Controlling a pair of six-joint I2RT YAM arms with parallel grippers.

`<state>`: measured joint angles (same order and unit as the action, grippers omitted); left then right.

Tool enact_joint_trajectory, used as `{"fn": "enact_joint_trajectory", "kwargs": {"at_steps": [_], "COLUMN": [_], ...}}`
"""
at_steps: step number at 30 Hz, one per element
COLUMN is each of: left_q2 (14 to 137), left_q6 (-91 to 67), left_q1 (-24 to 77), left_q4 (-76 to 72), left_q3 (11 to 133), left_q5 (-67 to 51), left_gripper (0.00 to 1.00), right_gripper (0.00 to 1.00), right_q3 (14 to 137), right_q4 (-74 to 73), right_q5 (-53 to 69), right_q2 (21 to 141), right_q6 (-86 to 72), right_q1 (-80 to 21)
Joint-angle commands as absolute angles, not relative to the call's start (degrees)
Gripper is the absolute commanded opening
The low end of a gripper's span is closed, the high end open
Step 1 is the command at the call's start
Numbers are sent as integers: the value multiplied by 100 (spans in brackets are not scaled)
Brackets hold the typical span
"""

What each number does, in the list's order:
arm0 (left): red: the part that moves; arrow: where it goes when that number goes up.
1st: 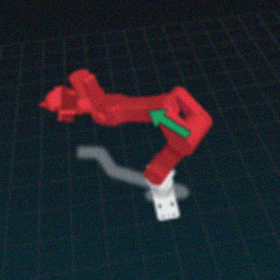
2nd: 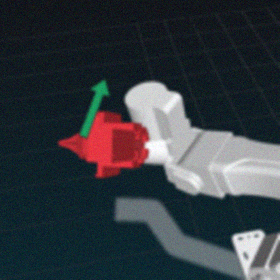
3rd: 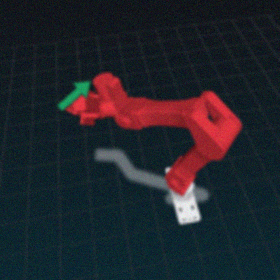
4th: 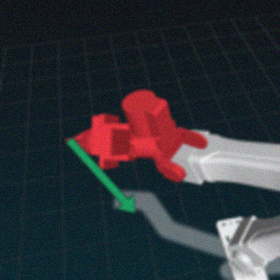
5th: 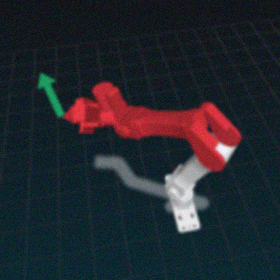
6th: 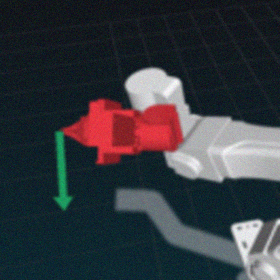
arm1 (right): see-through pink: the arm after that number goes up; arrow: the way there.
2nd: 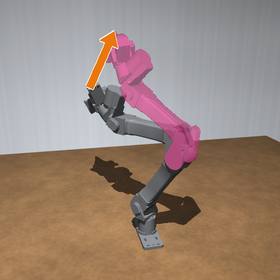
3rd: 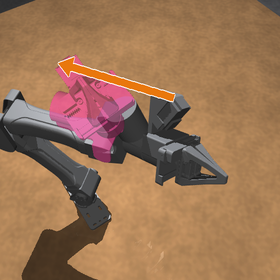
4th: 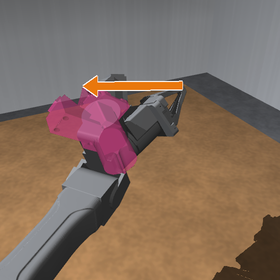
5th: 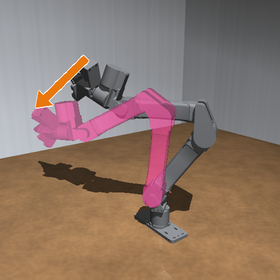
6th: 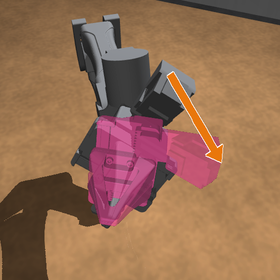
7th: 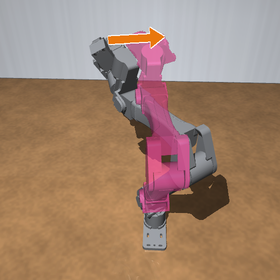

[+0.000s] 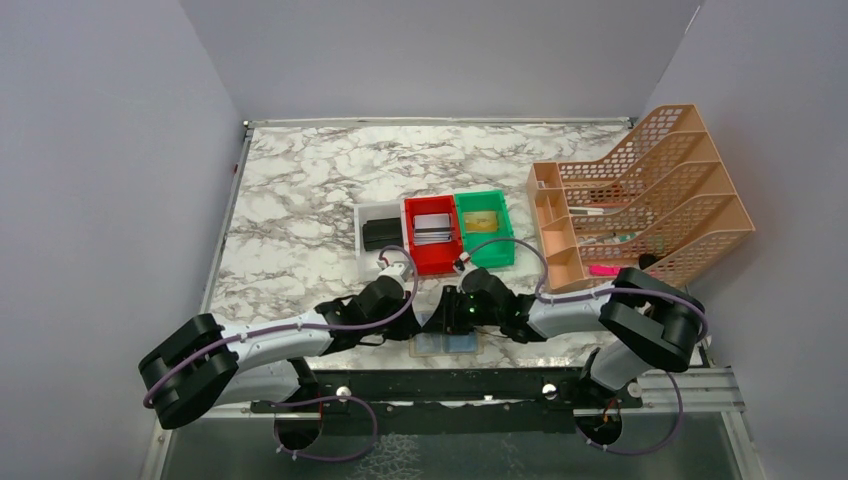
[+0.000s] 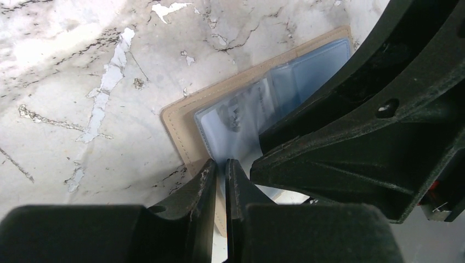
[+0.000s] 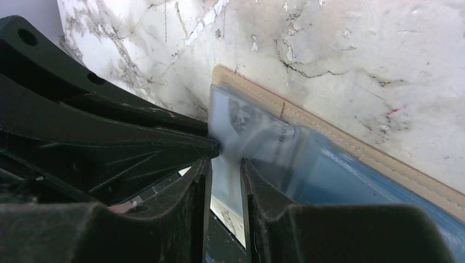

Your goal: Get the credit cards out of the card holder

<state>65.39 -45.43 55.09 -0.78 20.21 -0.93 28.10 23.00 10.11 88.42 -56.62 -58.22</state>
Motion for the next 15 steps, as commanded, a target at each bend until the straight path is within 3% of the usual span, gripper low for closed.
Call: {"fn": "enact_joint_trajectory", "kwargs": {"at_steps": [1, 7, 15], "left_q2": [6545, 6365, 6099], "left_q6": [-4518, -4518, -4596], "left_q1": [5537, 5537, 5537], "left_q4": [-413, -402, -255], "left_q3": [1982, 1967, 1900], "left_q5": [-383, -353, -157], "left_gripper": [13, 15, 16], "right_gripper": [30, 26, 6], "right_q3": [2617, 2613, 2544], "right_q4": [2919, 2896, 2724], "right_q5": [1338, 1261, 940], "right_q2": [9048, 9026, 8981], "right_q6": [-5974, -6022, -6040], "right_q1": [-5871, -5871, -5869]}}
